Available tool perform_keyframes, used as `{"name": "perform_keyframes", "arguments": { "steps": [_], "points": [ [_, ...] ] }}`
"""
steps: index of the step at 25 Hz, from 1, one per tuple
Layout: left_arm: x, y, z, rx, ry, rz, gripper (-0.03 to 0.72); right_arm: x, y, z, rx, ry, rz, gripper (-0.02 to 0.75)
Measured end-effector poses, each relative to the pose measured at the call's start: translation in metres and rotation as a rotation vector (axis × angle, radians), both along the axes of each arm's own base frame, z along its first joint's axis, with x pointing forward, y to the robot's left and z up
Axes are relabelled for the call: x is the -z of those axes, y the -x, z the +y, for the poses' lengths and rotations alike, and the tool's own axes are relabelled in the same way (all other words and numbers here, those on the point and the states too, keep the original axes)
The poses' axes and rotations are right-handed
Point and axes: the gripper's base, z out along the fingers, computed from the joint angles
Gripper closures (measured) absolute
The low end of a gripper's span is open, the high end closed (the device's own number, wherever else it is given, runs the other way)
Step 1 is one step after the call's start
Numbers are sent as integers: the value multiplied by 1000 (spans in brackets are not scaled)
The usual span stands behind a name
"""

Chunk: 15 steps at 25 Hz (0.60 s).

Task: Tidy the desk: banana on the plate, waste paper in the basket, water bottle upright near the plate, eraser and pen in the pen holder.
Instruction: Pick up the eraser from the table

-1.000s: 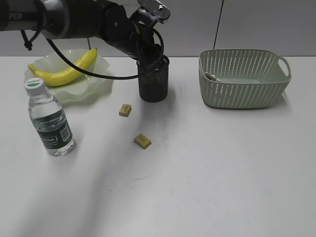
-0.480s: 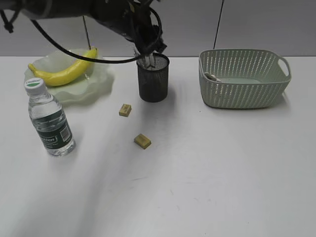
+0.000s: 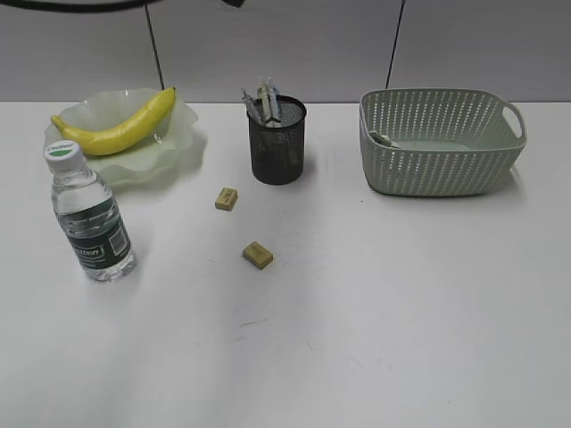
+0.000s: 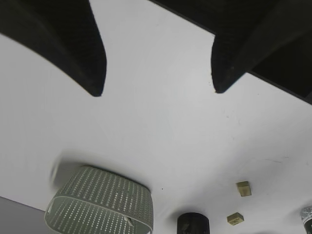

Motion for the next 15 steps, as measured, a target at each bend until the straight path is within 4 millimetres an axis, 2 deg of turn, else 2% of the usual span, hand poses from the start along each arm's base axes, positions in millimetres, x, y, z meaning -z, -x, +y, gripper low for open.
{"name": "perform_keyframes", "arguments": {
  "steps": [7, 11, 15],
  "points": [
    [-67, 78, 47, -46, 0, 112, 317, 0, 0, 0, 0, 0, 0, 205],
    [-101, 114, 77, -120, 36, 24, 317, 0, 0, 0, 0, 0, 0, 205],
    [-119, 156, 107, -152, 80, -50, 318, 0, 0, 0, 0, 0, 0, 205]
  ]
}}
